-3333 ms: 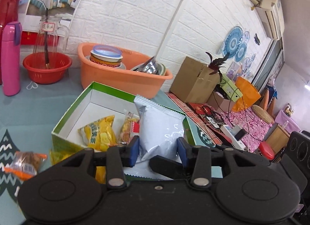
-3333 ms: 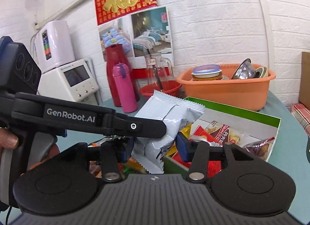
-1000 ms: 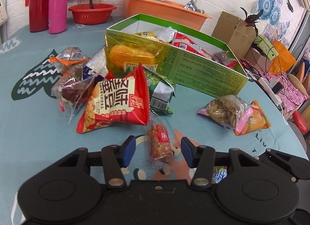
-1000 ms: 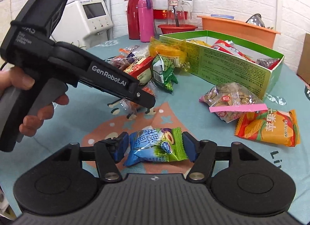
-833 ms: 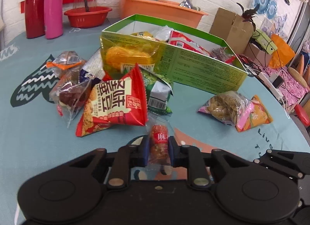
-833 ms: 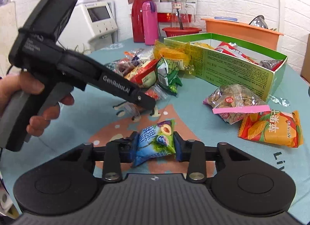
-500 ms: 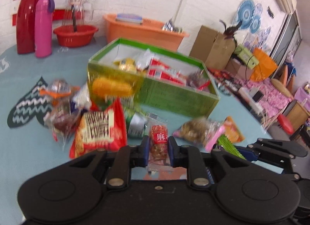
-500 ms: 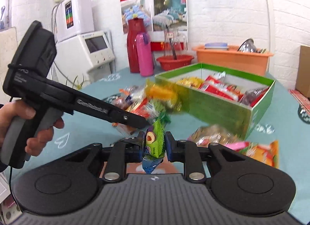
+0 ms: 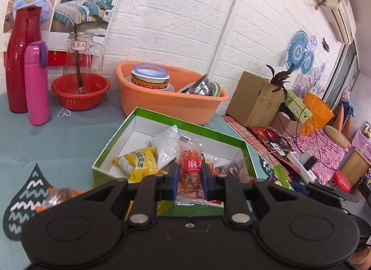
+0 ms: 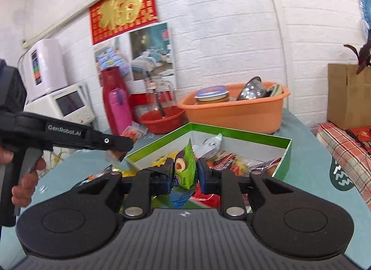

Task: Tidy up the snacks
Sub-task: 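Carry both packets into the green box and open both tools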

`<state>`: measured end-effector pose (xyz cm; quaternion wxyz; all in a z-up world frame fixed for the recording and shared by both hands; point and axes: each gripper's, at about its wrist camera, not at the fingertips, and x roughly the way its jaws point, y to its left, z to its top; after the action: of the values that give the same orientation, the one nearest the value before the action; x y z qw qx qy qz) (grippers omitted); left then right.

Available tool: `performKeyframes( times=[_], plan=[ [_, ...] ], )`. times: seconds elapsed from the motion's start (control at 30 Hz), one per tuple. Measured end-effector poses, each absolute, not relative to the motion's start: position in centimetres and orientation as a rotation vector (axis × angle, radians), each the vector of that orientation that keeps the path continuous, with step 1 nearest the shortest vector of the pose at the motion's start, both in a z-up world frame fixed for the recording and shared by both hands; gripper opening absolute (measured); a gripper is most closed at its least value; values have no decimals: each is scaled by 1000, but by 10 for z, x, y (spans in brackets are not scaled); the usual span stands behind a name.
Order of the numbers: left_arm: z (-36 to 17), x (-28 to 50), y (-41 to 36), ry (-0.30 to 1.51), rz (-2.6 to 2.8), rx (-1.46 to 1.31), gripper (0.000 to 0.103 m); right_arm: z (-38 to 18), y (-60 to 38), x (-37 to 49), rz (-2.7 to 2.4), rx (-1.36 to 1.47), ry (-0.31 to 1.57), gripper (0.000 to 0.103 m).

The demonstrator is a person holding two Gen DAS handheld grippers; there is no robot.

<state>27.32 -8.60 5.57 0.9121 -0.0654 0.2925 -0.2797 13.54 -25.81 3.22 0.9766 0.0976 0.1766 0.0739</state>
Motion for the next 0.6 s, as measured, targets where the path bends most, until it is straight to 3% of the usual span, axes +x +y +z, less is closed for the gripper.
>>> performKeyframes(
  times=[0.27,0.33,0.37,0.4,0.43,0.6],
  plan=[
    [34,319,-107,649,-554,-121,84,14,-275,176,115,240,409,40],
    [26,327,-112,666,-557,-115,94,6,-274,186,110,222,432,44],
    [22,329,-115,668,-549,-107,103,2,-273,190,97,196,437,51],
    [18,331,-116,670,-535,-100,103,-1,-271,193,77,161,445,81],
    [16,330,-115,667,-519,-97,103,-4,-269,194,48,131,453,103],
    [14,317,-105,661,-501,-85,103,-3,-268,176,46,59,402,103]
  ],
)
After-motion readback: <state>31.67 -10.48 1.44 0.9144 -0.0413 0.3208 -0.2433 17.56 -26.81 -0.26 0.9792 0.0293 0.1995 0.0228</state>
